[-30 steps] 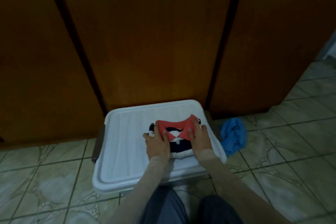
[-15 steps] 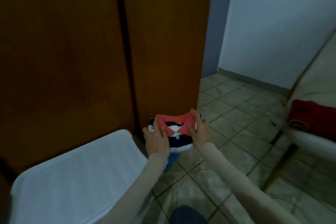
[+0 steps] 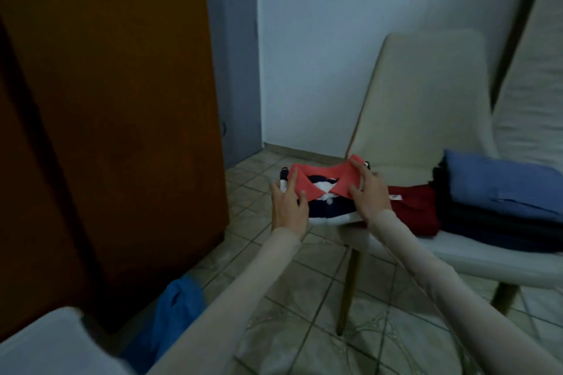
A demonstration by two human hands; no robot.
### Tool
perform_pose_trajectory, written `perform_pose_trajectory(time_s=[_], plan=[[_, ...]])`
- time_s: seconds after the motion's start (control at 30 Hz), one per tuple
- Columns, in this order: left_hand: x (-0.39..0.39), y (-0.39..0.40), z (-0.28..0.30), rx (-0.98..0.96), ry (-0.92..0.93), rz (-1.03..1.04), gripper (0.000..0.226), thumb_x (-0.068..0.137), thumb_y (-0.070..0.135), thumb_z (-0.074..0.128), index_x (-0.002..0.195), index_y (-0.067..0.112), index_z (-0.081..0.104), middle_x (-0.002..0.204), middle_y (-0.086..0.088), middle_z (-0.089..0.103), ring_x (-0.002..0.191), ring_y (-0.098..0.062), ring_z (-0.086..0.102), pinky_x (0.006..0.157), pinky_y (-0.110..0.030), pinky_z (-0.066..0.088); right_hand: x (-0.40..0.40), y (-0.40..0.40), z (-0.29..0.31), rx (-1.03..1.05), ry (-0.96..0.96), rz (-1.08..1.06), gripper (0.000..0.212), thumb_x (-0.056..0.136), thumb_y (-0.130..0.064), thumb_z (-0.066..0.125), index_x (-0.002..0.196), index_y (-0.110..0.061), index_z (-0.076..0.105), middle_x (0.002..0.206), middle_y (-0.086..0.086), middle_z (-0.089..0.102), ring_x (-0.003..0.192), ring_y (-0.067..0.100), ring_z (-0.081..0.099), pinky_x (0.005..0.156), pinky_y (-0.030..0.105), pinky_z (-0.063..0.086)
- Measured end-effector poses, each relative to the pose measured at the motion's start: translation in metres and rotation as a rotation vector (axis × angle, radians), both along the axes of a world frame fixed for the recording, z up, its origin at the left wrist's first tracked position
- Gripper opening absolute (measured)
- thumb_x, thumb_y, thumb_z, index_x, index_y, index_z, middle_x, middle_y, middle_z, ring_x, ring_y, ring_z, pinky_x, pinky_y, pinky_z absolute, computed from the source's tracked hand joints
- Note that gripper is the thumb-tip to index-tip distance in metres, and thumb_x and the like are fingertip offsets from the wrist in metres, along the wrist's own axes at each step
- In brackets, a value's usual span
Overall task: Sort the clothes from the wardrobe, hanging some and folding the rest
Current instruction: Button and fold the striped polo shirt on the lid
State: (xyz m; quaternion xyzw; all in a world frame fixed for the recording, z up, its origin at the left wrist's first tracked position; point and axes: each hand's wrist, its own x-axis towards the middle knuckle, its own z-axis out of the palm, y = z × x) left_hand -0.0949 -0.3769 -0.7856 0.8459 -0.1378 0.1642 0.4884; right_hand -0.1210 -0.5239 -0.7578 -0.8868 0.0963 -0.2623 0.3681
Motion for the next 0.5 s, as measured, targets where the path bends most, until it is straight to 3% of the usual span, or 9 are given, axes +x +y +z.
perform_pose_trajectory(time_s=[0.1, 0.2, 0.33, 0.5], plan=[[0.004, -0.04, 0.009, 0.014, 0.018, -0.071, 0.054, 0.099, 0.017, 0.04, 0.149, 0.027, 0.021, 0.132, -0.013, 0.029, 0.11, -0.024, 0.047, 0.082, -0.016, 0.032, -0.004, -0.037, 0.008, -0.007, -0.009, -0.062, 0.054, 0.09, -0.001, 0.048, 0.142, -0.016, 0.038, 0.127, 0.024, 0.041, 0.117, 0.036, 0.045, 0.1, 0.029, 0.032], [0.009, -0.074, 0.015, 0.017, 0.063, -0.178, 0.059, 0.097, 0.018, 0.046, 0.149, 0.029, 0.02, 0.133, -0.013, 0.029, 0.118, -0.027, 0.043, 0.094, -0.024, 0.035, -0.008, -0.072, 0.012, -0.011, -0.012, -0.13, 0.055, 0.089, 0.001, 0.047, 0.142, -0.014, 0.038, 0.129, 0.025, 0.042, 0.12, 0.036, 0.042, 0.102, 0.031, 0.03], [0.015, -0.105, 0.018, -0.005, 0.127, -0.278, 0.065, 0.094, 0.021, 0.055, 0.149, 0.026, 0.021, 0.134, -0.013, 0.027, 0.123, -0.027, 0.04, 0.1, -0.027, 0.035, -0.009, -0.106, 0.011, -0.046, 0.02, -0.196, 0.057, 0.087, 0.0, 0.045, 0.142, -0.012, 0.036, 0.131, 0.026, 0.042, 0.121, 0.039, 0.038, 0.105, 0.037, 0.029], [0.025, -0.129, 0.018, -0.015, 0.131, -0.283, 0.067, 0.091, 0.022, 0.059, 0.148, 0.022, 0.024, 0.135, -0.014, 0.028, 0.123, -0.028, 0.04, 0.097, -0.027, 0.035, -0.004, -0.123, 0.01, -0.061, 0.042, -0.218, 0.056, 0.089, -0.002, 0.046, 0.143, -0.01, 0.033, 0.135, 0.026, 0.039, 0.126, 0.037, 0.034, 0.11, 0.037, 0.025]])
